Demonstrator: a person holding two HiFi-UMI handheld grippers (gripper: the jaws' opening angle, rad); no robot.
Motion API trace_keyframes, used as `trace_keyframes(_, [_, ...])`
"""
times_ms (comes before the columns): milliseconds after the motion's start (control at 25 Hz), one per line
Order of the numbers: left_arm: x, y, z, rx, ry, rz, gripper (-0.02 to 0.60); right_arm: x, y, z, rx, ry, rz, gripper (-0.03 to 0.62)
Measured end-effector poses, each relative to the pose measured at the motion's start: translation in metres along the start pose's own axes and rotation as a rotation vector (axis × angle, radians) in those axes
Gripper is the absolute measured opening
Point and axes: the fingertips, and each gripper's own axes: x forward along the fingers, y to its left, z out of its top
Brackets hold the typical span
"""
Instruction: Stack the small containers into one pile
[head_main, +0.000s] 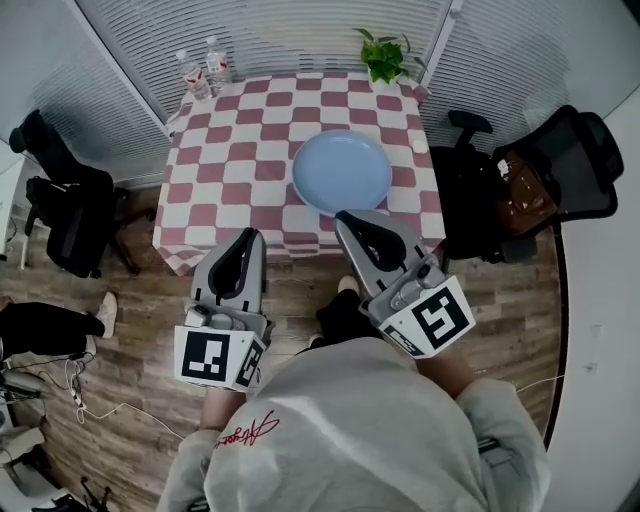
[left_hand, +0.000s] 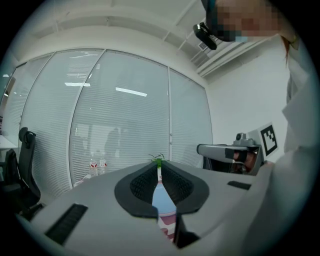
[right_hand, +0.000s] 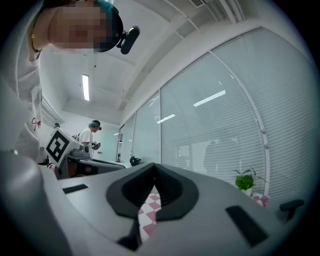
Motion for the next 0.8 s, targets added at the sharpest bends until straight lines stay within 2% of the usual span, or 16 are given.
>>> trace_keyframes(280, [-0.039, -0.019, -0.007, 0.001, -0.002, -0.030, 0.035, -0.028, 0.039, 0.000, -0.036, 0.026, -0.028, 0.011])
trace_keyframes(640, [-0.045, -0.031, 0.003, 0.025, -0.027, -0.037, 0.035, -0.041, 0.046, 0.015, -0.082, 0.006, -0.033, 0.011])
trace_keyframes(800, [-0.038, -0.031, 0.004, 0.025, -0.032, -0.042, 0.035, -0.038, 0.042, 0.007, -0.089, 0.027, -0.045, 0.011])
